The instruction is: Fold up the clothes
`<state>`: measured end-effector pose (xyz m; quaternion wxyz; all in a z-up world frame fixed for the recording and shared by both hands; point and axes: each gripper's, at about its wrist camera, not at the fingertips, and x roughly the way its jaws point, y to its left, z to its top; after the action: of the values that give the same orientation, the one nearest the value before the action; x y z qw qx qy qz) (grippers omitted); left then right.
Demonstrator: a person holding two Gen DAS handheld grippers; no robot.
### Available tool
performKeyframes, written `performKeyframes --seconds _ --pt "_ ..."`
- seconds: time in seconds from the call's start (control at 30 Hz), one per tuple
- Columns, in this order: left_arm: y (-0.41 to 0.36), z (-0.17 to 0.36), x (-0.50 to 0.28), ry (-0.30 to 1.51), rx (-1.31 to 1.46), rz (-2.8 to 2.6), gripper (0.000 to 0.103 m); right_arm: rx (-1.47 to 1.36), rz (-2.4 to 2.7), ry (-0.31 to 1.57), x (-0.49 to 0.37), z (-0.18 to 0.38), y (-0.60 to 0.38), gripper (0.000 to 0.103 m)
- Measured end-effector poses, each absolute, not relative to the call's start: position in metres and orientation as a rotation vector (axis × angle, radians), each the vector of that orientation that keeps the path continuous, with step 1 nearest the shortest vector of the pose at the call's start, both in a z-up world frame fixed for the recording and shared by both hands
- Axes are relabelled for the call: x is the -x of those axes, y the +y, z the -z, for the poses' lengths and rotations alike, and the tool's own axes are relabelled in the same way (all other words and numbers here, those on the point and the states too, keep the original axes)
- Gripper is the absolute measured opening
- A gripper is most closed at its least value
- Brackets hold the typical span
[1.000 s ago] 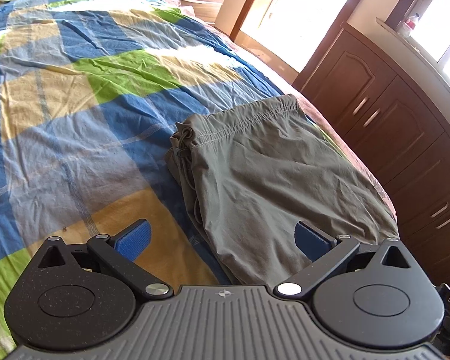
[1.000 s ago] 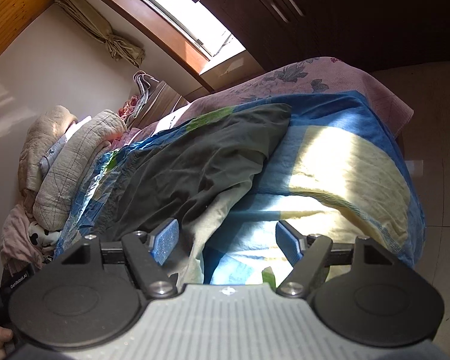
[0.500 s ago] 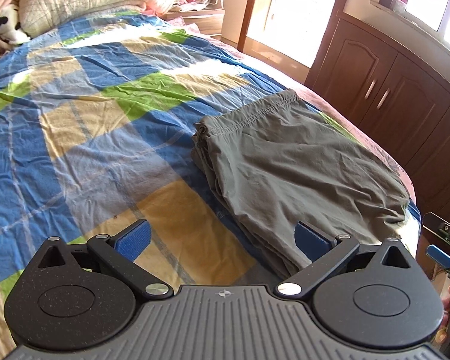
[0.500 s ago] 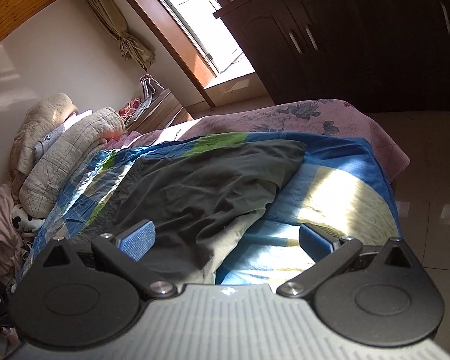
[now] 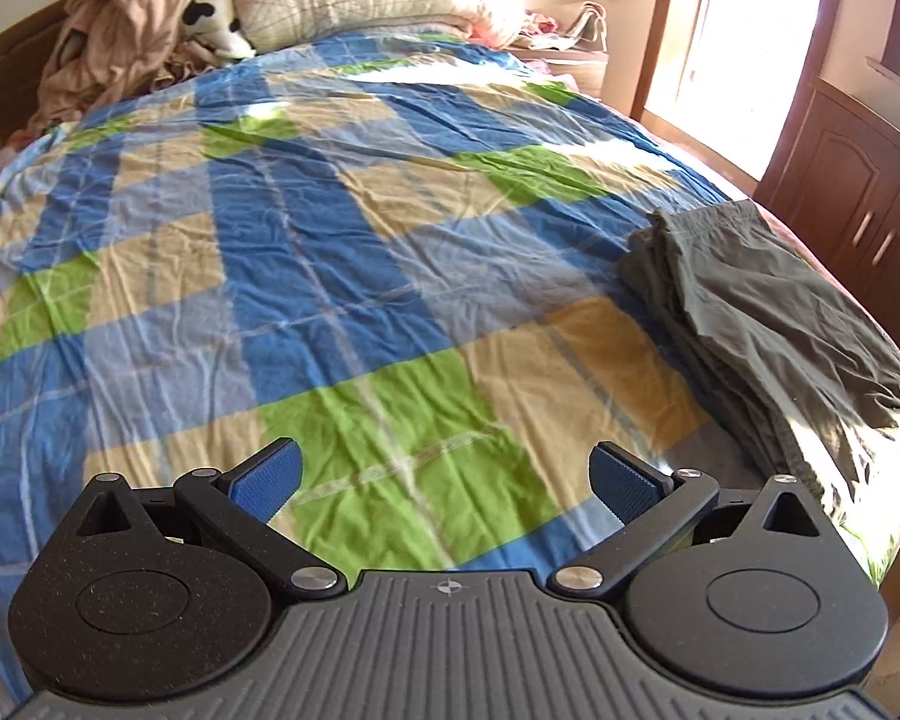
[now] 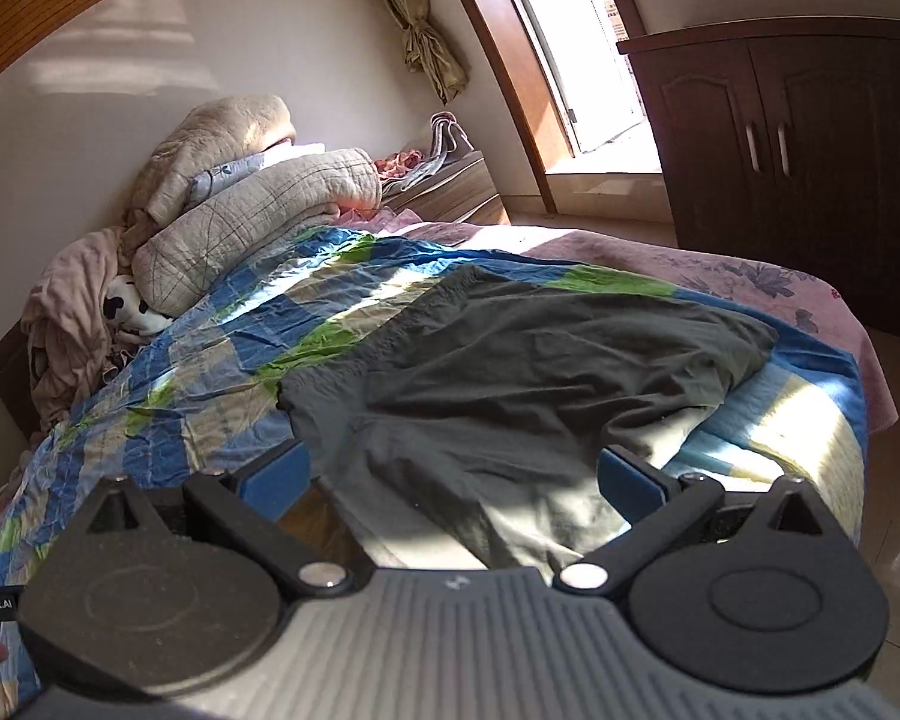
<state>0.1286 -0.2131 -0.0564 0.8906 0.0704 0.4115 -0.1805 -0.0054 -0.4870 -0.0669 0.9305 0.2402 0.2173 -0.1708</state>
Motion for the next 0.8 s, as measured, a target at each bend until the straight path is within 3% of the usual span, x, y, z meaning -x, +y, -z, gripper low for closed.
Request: performKeyframes --seconds 0.43,0.8 --pt "-0.065 0.031 -0.055 0.836 -0.086 0.160 0.103 -0.340 0.022 0.572 -0.016 0.043 -0.335 0.103" --pt "-0.005 0.060 -0.018 0.902 -0.006 0.022 0.103 -0.121 -0.083 0.675 -0.013 0.055 -0.242 0.103"
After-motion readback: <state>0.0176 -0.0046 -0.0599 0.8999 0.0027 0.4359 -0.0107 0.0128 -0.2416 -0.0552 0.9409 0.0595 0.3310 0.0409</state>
